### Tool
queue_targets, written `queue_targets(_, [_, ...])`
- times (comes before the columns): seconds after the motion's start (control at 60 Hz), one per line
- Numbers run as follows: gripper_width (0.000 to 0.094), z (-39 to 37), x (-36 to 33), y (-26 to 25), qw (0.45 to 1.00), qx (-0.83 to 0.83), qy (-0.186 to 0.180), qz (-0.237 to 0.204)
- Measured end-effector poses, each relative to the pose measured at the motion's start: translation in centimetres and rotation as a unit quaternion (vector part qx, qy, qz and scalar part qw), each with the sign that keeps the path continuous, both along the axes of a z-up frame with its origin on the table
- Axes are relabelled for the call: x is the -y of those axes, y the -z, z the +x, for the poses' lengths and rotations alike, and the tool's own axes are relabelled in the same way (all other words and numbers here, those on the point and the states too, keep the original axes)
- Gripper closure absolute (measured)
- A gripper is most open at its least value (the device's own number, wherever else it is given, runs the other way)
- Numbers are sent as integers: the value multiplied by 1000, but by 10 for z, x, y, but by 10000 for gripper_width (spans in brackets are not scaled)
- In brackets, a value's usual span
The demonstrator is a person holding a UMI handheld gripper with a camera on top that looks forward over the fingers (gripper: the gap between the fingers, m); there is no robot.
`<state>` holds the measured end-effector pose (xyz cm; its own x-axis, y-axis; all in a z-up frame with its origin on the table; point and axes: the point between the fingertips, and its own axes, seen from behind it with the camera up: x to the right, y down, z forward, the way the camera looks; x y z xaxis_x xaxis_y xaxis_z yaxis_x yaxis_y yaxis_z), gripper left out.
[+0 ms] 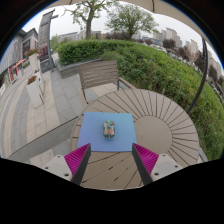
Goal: Arrange mouse
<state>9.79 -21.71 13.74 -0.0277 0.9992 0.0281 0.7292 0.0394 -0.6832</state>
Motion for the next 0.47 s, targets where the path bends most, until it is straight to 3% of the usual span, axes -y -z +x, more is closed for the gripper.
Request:
queue_targets(0.183, [92,62,-11,-33,1000,9,18,-8])
queue_targets(0.467, [82,77,-35,-42,999,-5,44,0])
